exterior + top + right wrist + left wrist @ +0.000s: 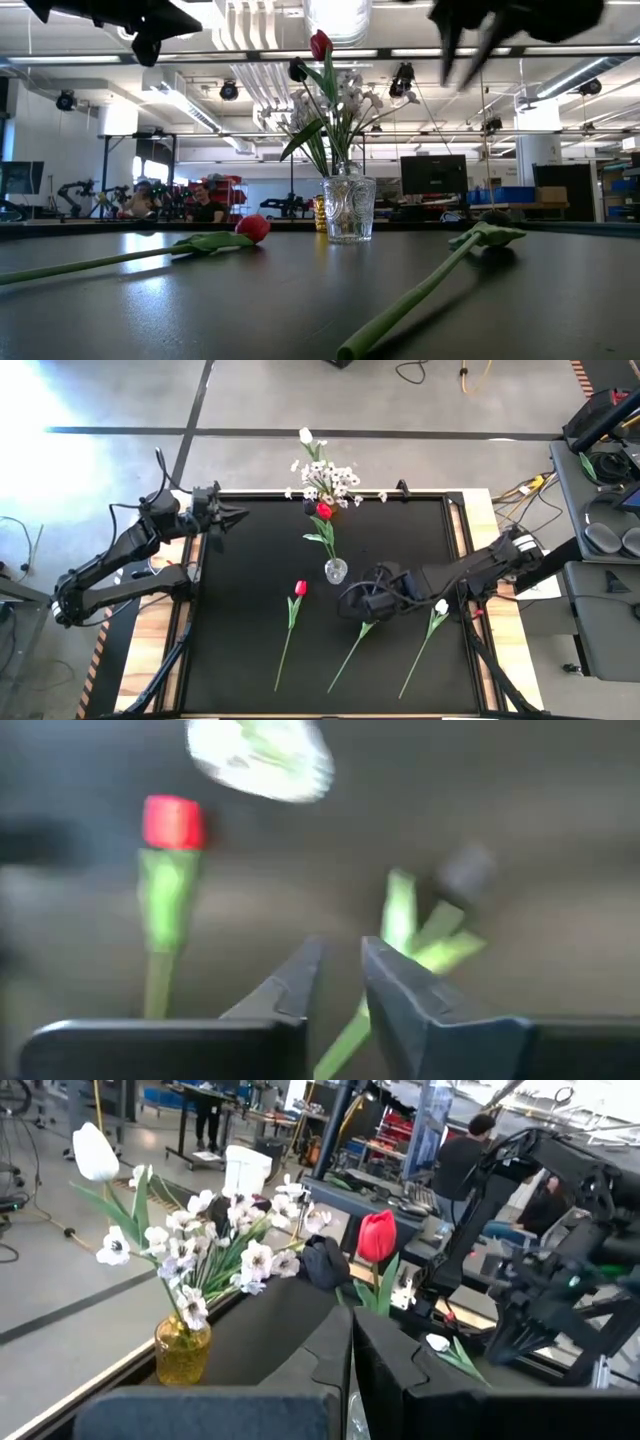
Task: Sort flowers into vase by color
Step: Put the black tulip into the transparent vase
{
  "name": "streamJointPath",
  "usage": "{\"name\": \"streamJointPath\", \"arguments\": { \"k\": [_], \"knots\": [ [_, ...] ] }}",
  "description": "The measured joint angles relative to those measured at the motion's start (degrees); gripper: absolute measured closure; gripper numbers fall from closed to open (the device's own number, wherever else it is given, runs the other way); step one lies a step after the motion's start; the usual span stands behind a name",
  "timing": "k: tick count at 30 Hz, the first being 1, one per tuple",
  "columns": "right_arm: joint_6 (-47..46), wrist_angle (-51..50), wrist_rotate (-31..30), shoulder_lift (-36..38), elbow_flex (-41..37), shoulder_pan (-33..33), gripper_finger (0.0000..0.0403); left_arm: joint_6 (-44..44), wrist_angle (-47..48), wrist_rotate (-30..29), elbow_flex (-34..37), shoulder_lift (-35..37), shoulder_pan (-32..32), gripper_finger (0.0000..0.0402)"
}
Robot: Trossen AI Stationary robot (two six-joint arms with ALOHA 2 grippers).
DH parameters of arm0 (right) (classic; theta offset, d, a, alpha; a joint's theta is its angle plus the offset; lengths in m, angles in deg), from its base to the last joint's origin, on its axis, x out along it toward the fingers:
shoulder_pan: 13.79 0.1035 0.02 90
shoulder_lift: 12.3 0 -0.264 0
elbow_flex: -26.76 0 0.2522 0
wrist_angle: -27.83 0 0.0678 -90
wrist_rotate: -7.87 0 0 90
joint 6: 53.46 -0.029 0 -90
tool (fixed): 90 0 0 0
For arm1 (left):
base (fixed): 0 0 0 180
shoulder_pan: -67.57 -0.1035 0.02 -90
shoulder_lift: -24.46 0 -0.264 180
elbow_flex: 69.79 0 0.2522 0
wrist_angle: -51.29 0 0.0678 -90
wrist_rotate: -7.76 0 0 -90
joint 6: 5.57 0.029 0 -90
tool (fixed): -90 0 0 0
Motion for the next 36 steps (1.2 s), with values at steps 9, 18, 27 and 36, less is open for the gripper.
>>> {"name": "streamJointPath", "arguments": {
  "k": [9,18,27,36],
  "knots": [
    [-13.91,5.24,9.14,-0.02,-12.5,0.84,0.0259,-1.45,1.58,1.08,0.29,-2.25,0.0,0.0402],
    [-18.3,23.99,9.88,-0.07,-25.65,0.46,0.0267,-0.37,3.32,1.84,0.31,-2.58,0.0,0.0402],
    [-16.87,29.68,9.32,-0.09,-32.81,-1.82,0.0299,-0.48,3.32,-1.33,0.31,-2.56,-0.04,0.0401],
    [-12.85,34.85,9.24,-0.09,-35.28,-3.51,0.0327,-0.46,3.29,-1.56,0.31,-3.1,-0.04,0.0401]
  ]
}}
